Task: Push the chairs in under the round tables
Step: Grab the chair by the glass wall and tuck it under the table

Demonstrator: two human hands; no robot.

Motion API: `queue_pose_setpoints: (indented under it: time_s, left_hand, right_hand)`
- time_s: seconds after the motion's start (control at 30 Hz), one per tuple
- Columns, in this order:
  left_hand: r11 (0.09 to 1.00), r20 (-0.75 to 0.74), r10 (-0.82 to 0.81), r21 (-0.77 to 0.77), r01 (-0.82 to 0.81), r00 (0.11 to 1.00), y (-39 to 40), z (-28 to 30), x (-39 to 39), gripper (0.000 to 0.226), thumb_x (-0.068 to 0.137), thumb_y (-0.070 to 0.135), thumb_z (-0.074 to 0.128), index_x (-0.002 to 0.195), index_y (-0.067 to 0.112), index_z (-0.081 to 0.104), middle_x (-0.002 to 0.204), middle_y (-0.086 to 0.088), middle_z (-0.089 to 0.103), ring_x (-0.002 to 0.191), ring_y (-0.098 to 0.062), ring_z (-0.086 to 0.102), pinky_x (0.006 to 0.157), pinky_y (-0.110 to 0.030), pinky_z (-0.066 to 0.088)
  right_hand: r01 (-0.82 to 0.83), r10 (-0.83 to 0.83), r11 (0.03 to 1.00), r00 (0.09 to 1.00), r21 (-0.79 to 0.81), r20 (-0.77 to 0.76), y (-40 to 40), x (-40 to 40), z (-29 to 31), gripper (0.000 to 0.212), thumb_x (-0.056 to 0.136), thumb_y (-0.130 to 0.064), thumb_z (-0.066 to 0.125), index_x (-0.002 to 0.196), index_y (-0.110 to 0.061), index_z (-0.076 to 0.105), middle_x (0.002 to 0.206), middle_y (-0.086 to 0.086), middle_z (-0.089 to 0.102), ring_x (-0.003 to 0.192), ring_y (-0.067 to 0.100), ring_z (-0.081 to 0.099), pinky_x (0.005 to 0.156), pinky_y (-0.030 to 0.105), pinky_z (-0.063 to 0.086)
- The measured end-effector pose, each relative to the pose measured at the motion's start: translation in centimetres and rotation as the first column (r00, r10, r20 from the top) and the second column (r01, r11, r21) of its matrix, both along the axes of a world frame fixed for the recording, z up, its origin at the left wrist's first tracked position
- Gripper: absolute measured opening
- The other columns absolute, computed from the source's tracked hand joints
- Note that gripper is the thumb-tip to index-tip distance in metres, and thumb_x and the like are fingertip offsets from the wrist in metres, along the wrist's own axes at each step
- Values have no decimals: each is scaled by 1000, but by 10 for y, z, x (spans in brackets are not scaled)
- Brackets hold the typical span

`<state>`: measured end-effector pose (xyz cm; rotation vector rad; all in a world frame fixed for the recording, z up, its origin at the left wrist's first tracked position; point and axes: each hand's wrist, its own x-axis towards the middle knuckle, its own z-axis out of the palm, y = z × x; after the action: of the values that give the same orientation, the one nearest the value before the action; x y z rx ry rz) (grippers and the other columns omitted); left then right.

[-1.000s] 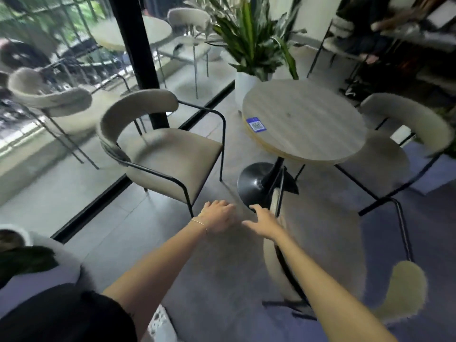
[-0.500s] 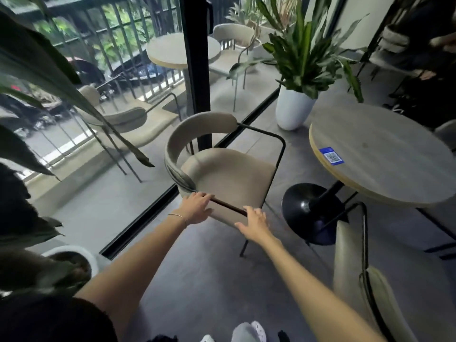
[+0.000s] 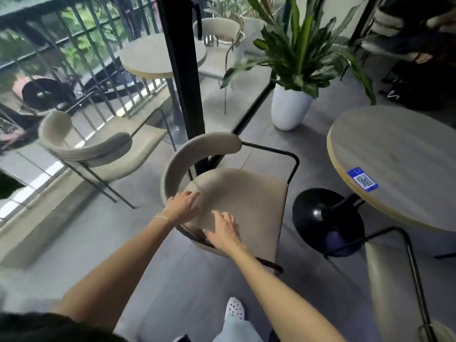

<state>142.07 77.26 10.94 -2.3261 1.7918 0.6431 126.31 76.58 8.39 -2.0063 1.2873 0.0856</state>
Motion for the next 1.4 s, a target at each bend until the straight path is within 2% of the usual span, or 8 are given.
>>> queue_pose_setpoints:
  time_s: [0.3, 0.43, 0.63, 0.73, 0.83, 0.9, 1.07, 1.4]
  left_hand:
    - [992, 5, -90, 85, 90, 996, -85, -26, 107, 53, 92, 37, 48, 143, 24, 36, 147, -5, 40, 135, -29, 39, 103, -45, 38]
    - [987, -22, -143, 71, 145, 989, -125, -35, 156, 39, 92, 31, 46, 128, 20, 47, 137, -10, 47, 124, -36, 45, 97, -46, 40]
    - [975, -118, -151, 148, 167, 982, -152, -59, 216, 65, 93, 29, 49, 148, 12, 18, 141, -21, 36, 128, -42, 40, 104, -51, 37]
    - [967, -220, -127, 189, 170, 967, -160, -77, 228, 73, 94, 24, 49, 149, 3, 7, 144, -27, 34, 128, -45, 41, 104, -51, 39]
    - [977, -299, -49, 185, 109, 953, -165, -90, 225, 80, 93, 19, 49, 149, -3, -5, 141, -33, 36, 122, -48, 46, 97, -49, 42]
    - [989, -312, 3, 144, 45, 950, -165, -98, 218, 81, 93, 17, 48, 148, -4, -7, 141, -33, 36, 121, -50, 46, 97, -50, 41]
    - [993, -221, 111, 73, -97, 969, -162, -105, 192, 75, 94, 14, 43, 148, -5, -5, 138, -30, 36, 115, -54, 50, 94, -53, 43]
    - [996, -197, 76, 55, -67, 978, -169, -106, 171, 73, 92, 11, 46, 146, -10, 2, 137, -34, 36, 116, -57, 46, 97, -54, 41]
  right_hand:
    - [101, -101, 995, 995, 26, 12, -31, 114, -28, 54, 88, -34, 56, 133, -10, 42, 133, 17, 45, 130, 34, 34, 106, 43, 31]
    - [212, -212, 975, 977, 62, -9, -44, 172, -40, 52, 87, -37, 56, 129, -8, 45, 128, 19, 49, 126, 36, 37, 105, 43, 32]
    - [342, -333, 922, 939, 179, -83, -45, 256, -59, 76, 83, -47, 59, 143, -9, 31, 140, 16, 42, 130, 34, 38, 108, 43, 32]
    - [440, -425, 892, 894, 103, -145, -44, 282, -68, 82, 81, -39, 65, 145, -6, 25, 137, 17, 45, 123, 33, 48, 102, 41, 40]
    - [492, -480, 871, 845, -10, -234, -47, 292, -82, 70, 72, -24, 72, 135, -10, 45, 113, 15, 64, 99, 32, 66, 83, 38, 53]
    - [511, -488, 860, 824, 6, -287, -51, 289, -85, 62, 63, -22, 78, 121, -15, 58, 92, 11, 72, 80, 29, 72, 66, 34, 56]
    - [448, -430, 894, 873, 27, -231, -56, 274, -93, 59, 85, -28, 65, 135, -9, 40, 113, 17, 67, 104, 34, 65, 84, 39, 49]
    - [370, -356, 929, 904, 16, -236, -63, 244, -97, 58, 88, -20, 62, 137, -4, 35, 116, 19, 66, 108, 36, 63, 86, 39, 47]
